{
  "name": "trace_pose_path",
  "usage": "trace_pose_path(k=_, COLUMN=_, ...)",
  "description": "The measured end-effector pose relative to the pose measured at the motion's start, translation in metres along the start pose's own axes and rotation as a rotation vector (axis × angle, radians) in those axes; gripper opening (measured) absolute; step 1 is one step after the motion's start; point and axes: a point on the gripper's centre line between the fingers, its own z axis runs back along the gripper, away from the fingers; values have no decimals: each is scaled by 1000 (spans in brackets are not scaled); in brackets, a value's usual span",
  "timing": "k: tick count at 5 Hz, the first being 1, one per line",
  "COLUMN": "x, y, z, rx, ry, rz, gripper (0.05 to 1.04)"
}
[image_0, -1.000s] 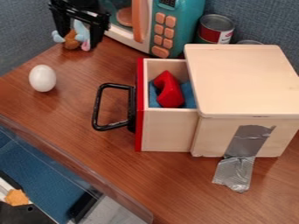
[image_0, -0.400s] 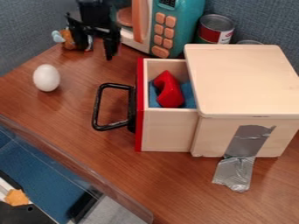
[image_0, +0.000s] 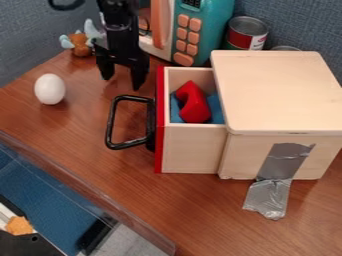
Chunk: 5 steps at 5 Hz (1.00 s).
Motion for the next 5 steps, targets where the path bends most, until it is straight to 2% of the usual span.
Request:
trace_pose_path(k=1, x=9, y=-1, z=-8, rx=13, ry=15, rz=-12, gripper=1001)
trace_pose_path(k=3, x=10, y=-1, z=-10, rx=19, ry=27, rz=-25, gripper=1001)
trace_pose_path(k=4, x=1, y=-10, z=5, rx=-28, ry=47, rz=-13, gripper=1000)
trace_pose_path(k=5, x=6, y=-15, z=50, rx=-43, ry=-3, rz=-25, gripper=1000)
